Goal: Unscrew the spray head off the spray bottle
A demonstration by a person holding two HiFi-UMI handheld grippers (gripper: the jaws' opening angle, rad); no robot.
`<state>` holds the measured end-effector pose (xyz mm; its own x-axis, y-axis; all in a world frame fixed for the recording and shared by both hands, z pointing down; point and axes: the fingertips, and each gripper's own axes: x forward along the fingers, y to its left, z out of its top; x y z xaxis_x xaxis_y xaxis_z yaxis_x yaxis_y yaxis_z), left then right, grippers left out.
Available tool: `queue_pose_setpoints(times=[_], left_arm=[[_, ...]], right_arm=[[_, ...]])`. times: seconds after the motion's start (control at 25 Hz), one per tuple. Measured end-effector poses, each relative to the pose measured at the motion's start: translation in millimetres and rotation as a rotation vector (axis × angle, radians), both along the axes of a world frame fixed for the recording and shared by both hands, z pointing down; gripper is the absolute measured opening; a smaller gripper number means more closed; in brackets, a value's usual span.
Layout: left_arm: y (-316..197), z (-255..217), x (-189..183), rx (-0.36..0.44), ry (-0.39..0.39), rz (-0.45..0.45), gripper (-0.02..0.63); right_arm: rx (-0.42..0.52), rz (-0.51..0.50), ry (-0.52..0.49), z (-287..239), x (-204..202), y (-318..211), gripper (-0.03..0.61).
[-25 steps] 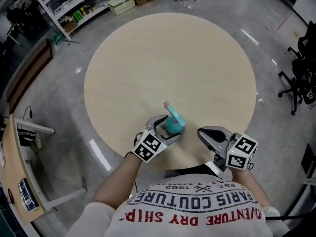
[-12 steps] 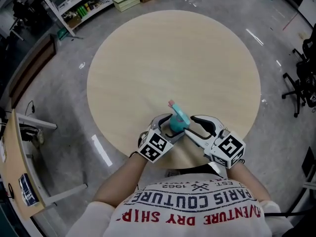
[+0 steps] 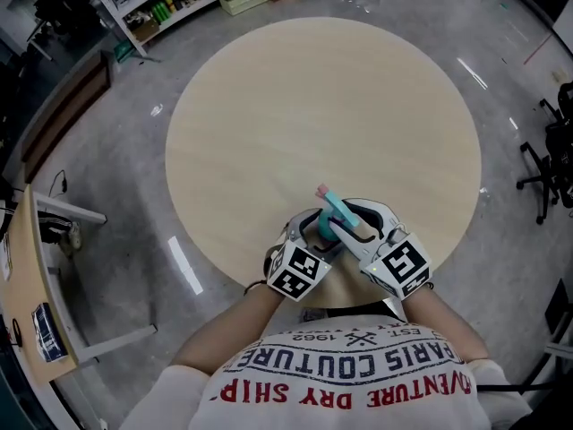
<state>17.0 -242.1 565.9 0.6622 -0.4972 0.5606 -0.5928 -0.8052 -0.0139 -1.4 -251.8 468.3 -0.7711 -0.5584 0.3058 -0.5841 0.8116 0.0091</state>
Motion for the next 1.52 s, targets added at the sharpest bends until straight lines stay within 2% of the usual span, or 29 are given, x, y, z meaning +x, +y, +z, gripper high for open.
queue_pose_setpoints(times=[0.16, 0.28, 0.44, 0.56, 0.64, 0.72, 0.84, 1.0, 1.12, 1.2, 1.32, 1.52], left_arm=[[1.0, -0.4, -1.1, -0.003, -0.008, 0.086, 0.334], [4.8, 0.6, -4.0, -0.011, -0.017, 0.207, 0.334], [12.3, 1.6, -6.7, -0.015, -0.045, 0.416, 0.334], [12.9, 0.9, -7.2, -0.019, -0.052, 0.486, 0.334], [12.4, 0.3, -7.4, -0.020, -0.045, 0.474, 0.334], [11.9, -0.7, -6.5, -0.019, -0.033, 0.428, 0.334], [9.1, -1.2, -3.5, -0.018, -0.027, 0.314, 0.334], [6.0, -0.8, -2.9, -0.017, -0.023, 0.145, 0.334], [4.1, -1.3, -1.2, -0.023, -0.028, 0.037, 0.334], [3.9, -1.6, -0.8, -0.030, -0.030, 0.002, 0.334], [8.7, -1.1, -2.3, -0.026, -0.021, 0.045, 0.334], [18.2, -1.8, -9.8, 0.006, -0.042, 0.228, 0.334]], right_arm=[[-0.021, -0.125, -0.007, -2.1, -1.1, 1.8, 0.143], [-0.040, -0.266, -0.001, -2.1, -3.8, 6.6, 0.138], [-0.096, -0.498, -0.011, -1.0, -1.6, 17.1, 0.135], [-0.134, -0.568, -0.021, -2.0, 0.8, 18.3, 0.133], [-0.126, -0.542, -0.026, -2.9, 0.6, 17.6, 0.135], [-0.108, -0.464, -0.044, -5.0, 2.1, 17.1, 0.138], [-0.074, -0.305, -0.072, -6.5, 6.3, 16.2, 0.186], [-0.039, -0.116, -0.062, -0.6, 4.3, 8.6, 0.195], [-0.019, -0.049, -0.048, 0.5, 0.7, 4.7, 0.187], [-0.012, -0.031, -0.045, -0.2, 0.3, 3.3, 0.168], [-0.029, -0.084, -0.051, -0.1, -0.5, 8.5, 0.161], [-0.073, -0.270, -0.074, -2.4, -2.0, 20.0, 0.152]])
